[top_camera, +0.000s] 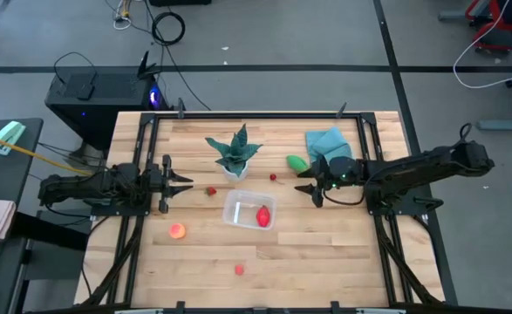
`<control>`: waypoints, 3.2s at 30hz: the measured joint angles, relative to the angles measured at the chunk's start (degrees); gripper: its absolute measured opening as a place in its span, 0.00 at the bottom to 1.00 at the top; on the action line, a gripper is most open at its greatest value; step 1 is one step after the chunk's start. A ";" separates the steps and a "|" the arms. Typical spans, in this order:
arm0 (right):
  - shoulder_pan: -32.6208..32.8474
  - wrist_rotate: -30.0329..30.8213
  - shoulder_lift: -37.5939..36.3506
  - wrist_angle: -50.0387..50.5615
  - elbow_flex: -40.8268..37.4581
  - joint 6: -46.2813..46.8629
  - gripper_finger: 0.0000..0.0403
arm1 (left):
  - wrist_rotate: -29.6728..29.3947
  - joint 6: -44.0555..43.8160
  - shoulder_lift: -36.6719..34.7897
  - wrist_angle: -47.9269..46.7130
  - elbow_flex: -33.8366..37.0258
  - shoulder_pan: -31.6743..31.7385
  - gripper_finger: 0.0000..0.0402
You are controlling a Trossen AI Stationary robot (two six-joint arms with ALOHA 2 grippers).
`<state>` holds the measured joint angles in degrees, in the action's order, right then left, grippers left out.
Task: Pick and placing Produce into tupperware
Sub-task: Put the corn into the transparent container
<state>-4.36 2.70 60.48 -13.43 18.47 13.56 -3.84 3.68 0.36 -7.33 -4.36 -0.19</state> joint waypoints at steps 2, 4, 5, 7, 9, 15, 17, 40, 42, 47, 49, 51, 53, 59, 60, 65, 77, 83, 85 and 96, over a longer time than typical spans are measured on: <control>0.00 1.01 0.61 -2.60 -0.04 -1.18 0.59 | 0.01 0.00 0.00 0.00 0.00 0.00 0.20; -0.02 2.19 1.14 -5.21 -0.04 -2.90 0.59 | 0.01 0.00 0.00 0.00 0.00 0.00 0.20; -0.10 2.73 1.42 -6.26 -0.04 -3.94 0.59 | 0.00 0.00 0.00 0.00 0.00 0.00 0.20; -0.95 3.77 1.67 -7.60 -0.04 -5.05 0.59 | 0.01 -0.02 0.00 0.00 0.00 0.00 0.21; -2.76 4.09 1.66 -7.83 -0.04 -5.20 0.59 | 0.01 -0.02 0.00 0.00 0.00 0.00 0.21; -10.11 3.06 1.67 -7.68 -0.08 -5.18 0.59 | -0.01 0.02 0.00 0.00 0.00 0.00 0.22; -12.76 2.44 1.67 -7.96 -0.08 -5.20 0.59 | 0.01 0.02 0.00 0.00 0.00 0.00 0.21; -29.33 -12.43 1.76 1.51 1.47 -8.61 0.70 | -0.01 0.68 0.00 0.00 0.00 0.00 0.20; -29.33 -12.43 1.76 2.36 1.62 -8.19 0.74 | -0.01 1.31 0.00 0.00 0.00 0.00 0.21; -29.24 -12.17 2.45 4.05 1.69 -7.78 0.81 | -0.01 1.53 0.00 0.04 0.00 0.00 0.21; -29.24 -12.00 3.96 4.10 1.69 -7.70 0.83 | -0.01 1.53 0.00 0.12 0.00 0.00 0.21; -29.24 -12.13 6.17 3.69 1.71 -7.42 0.85 | -0.01 1.54 0.00 0.15 0.00 0.00 0.20; -29.23 -12.19 8.56 3.08 1.71 -7.34 0.86 | -0.01 1.56 0.00 0.17 0.00 0.00 0.20; -28.51 -14.20 15.45 0.06 2.44 -6.68 0.87 | -0.02 1.97 0.00 0.17 0.00 0.00 0.21; -28.01 -14.22 16.48 0.10 3.11 -6.67 0.87 | -0.01 1.97 0.00 0.17 0.00 0.00 0.21; -24.61 -13.50 22.69 0.15 7.73 -6.64 0.87 | -0.01 1.97 0.00 0.19 0.00 0.00 0.20; -22.86 -10.62 32.68 9.06 17.60 -10.38 0.83 | -0.01 1.95 -0.01 0.15 0.00 0.00 0.22; -22.87 -10.62 30.54 11.92 17.53 -10.91 0.77 | -0.01 1.95 0.00 0.14 0.00 0.00 0.20; -22.86 -10.62 30.06 12.41 17.53 -11.04 0.75 | -0.01 1.95 -0.02 0.13 0.00 0.00 0.20; -22.86 -9.98 29.88 12.68 17.51 -11.19 0.61 | -0.01 1.92 -0.02 0.13 0.00 0.00 0.20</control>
<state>-27.22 -7.29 90.36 -0.74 35.99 2.37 -3.86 5.61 0.34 -7.20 -4.36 -0.19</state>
